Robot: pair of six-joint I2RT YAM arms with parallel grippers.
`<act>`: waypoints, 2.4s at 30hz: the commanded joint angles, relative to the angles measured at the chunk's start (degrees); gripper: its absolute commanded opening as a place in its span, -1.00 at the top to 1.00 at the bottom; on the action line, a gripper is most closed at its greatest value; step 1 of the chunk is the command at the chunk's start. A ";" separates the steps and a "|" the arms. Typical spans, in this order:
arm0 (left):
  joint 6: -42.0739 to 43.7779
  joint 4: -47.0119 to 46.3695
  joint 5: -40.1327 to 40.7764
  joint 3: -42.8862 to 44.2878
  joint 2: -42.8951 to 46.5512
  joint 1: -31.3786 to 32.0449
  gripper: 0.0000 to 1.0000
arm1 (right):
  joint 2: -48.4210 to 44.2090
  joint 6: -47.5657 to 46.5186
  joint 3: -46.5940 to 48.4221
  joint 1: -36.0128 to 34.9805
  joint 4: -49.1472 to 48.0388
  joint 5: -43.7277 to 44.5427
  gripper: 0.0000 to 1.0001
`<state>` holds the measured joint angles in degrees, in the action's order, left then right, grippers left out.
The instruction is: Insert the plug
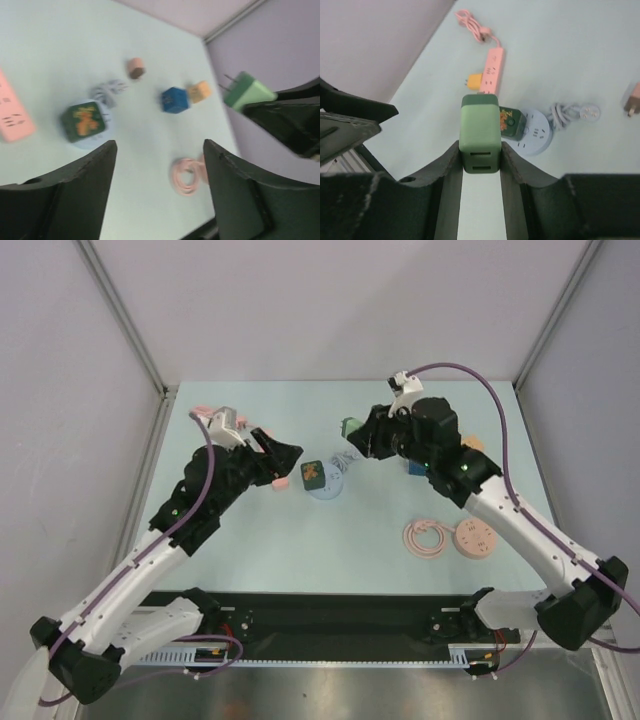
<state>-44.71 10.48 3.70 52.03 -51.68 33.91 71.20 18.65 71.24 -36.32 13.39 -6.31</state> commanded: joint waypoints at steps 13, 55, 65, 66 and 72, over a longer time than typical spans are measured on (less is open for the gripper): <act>13.51 7.36 -0.11 5.10 -21.01 -9.02 -0.10 | 35.73 -0.63 28.93 0.46 40.21 -1.69 1.00; 15.27 9.82 -4.41 -9.23 5.80 -15.98 -0.48 | 65.03 -5.73 64.46 0.37 59.03 1.82 1.00; 16.06 10.09 -1.34 -10.72 8.08 -16.33 -0.53 | 68.90 -6.00 66.57 0.63 61.67 1.03 1.00; 15.97 10.09 -0.55 -10.98 8.35 -16.33 -0.54 | 69.16 -5.91 66.40 0.72 62.02 1.29 1.00; 15.88 10.00 -0.63 -11.16 9.23 -16.51 -0.55 | 70.30 -4.77 66.30 0.46 61.41 2.00 1.00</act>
<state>-29.91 20.88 1.87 40.99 -43.27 17.96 138.61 13.50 135.94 -35.81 73.28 -5.43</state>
